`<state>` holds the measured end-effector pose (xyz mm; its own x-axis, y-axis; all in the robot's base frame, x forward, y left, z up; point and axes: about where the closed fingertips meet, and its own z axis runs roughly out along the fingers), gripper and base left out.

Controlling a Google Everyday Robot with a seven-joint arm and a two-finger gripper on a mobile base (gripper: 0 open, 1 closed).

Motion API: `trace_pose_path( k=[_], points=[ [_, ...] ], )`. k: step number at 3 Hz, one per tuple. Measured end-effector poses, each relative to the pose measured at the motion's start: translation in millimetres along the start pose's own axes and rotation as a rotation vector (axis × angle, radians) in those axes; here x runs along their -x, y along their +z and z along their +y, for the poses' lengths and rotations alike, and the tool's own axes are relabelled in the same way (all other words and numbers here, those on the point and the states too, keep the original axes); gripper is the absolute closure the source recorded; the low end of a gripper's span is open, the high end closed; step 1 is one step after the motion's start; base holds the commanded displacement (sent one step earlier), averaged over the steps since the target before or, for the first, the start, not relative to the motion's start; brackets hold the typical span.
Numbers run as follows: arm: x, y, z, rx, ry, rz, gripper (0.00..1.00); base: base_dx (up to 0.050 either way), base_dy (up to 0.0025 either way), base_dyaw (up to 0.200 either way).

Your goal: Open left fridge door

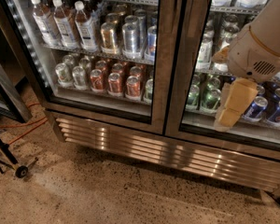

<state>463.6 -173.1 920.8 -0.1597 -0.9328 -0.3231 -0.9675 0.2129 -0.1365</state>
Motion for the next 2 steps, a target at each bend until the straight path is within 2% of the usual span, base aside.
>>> trace_pose_path(
  k=[1,2],
  points=[
    [-26.1,7.7,-12.7,0.068,-0.025,-0.210,0.00,0.000,0.00000,0.000],
    [-23.9,6.9,-10.4,0.154,-0.100,-0.437,0.00,0.000,0.00000,0.000]
  ],
)
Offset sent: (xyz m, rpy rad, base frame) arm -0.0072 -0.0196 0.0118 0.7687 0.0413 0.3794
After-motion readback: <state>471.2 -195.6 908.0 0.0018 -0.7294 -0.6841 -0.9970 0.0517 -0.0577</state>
